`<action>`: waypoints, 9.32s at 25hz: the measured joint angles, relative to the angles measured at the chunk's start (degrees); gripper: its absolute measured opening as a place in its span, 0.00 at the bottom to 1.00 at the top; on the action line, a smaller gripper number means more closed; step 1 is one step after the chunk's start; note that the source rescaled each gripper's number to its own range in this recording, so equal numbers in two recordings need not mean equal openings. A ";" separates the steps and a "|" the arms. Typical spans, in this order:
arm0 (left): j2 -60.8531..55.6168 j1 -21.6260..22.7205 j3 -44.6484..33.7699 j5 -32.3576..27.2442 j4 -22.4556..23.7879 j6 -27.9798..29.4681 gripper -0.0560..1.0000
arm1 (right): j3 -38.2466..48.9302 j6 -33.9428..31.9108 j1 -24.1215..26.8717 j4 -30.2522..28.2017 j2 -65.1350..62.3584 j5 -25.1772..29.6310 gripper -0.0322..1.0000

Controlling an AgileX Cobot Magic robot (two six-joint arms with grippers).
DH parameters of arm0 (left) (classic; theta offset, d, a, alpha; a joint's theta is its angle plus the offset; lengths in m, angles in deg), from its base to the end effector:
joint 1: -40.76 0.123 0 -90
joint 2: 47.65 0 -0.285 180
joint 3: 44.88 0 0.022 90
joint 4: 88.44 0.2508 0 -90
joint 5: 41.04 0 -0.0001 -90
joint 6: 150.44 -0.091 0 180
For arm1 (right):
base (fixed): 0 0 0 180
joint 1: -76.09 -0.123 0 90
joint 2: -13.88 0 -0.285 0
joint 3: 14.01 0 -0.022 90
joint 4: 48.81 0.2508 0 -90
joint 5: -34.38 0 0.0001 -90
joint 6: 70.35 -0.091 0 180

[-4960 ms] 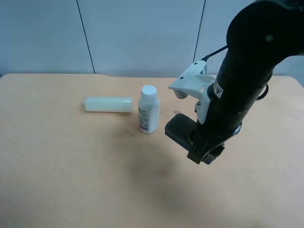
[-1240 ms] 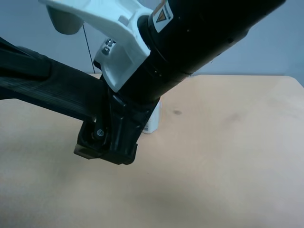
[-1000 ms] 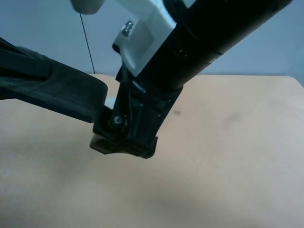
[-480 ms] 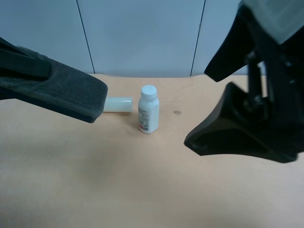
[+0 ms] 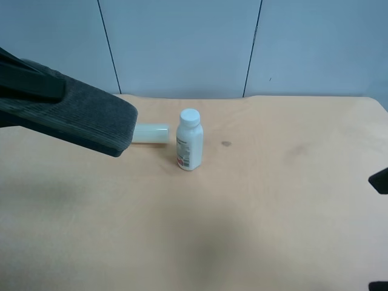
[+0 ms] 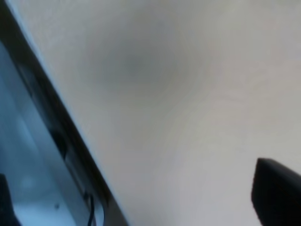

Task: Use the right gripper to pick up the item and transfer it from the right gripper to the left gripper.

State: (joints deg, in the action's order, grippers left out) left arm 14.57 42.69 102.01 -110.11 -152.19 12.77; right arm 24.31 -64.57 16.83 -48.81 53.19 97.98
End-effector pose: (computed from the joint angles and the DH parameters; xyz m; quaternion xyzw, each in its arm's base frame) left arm 0.1502 -0.0712 0.3333 -0.0102 0.8498 -0.4887 0.1974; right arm 0.0392 0.0659 0.3078 -0.5071 0.7954 0.1493 0.2964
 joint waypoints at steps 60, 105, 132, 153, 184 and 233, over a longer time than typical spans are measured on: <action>0.00 0.00 0.00 0.00 0.00 -0.17 0.06 | 9.93 -4.47 54.77 0.00 -31.65 -2.36 1.00; 0.00 0.00 0.00 10.03 15.48 -2.56 0.06 | 9.93 -4.47 54.77 0.00 -31.65 -2.36 1.00; 21.71 0.00 -0.16 27.15 28.80 -3.99 0.05 | 9.93 -4.47 54.77 0.00 -31.65 -2.36 1.00; 36.41 0.00 -0.16 30.38 6.73 -34.78 0.52 | 9.93 -4.47 54.77 0.00 -31.65 -2.36 1.00; 12.89 0.00 -0.16 36.23 34.85 -13.59 0.99 | 9.93 -4.47 54.77 0.00 -31.65 -2.36 1.00; -54.59 0.00 -15.09 8.54 63.12 16.79 1.00 | 9.93 -4.47 54.77 0.00 -31.65 -2.36 1.00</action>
State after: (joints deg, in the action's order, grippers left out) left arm -40.02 42.69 86.91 -101.57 -89.07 29.56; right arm 34.24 -69.04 71.60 -48.81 21.54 95.63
